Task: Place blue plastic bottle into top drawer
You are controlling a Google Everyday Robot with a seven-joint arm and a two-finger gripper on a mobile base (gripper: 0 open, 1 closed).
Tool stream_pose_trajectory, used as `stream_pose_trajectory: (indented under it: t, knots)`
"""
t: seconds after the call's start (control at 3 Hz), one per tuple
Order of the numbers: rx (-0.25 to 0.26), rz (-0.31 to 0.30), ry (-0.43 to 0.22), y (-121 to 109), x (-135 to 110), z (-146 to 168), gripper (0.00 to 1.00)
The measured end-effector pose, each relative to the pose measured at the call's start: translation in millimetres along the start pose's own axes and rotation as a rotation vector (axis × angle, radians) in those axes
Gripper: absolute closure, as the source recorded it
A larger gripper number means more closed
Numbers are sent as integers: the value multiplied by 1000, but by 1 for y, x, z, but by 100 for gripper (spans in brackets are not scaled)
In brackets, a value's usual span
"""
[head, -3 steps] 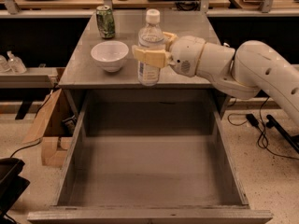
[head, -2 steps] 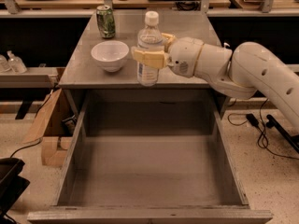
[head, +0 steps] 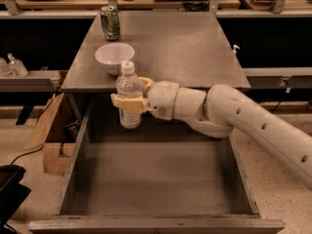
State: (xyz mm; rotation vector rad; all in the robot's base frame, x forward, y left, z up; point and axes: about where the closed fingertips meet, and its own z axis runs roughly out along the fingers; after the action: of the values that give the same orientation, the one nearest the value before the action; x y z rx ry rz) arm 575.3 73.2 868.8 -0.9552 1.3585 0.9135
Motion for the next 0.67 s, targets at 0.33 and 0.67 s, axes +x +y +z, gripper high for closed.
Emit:
stream_pose_trajectory:
  t: [0.33,0.67]
  knots:
    - [-43,20,13,28,32,20,100]
    - [-61,12,33,37,65,38,100]
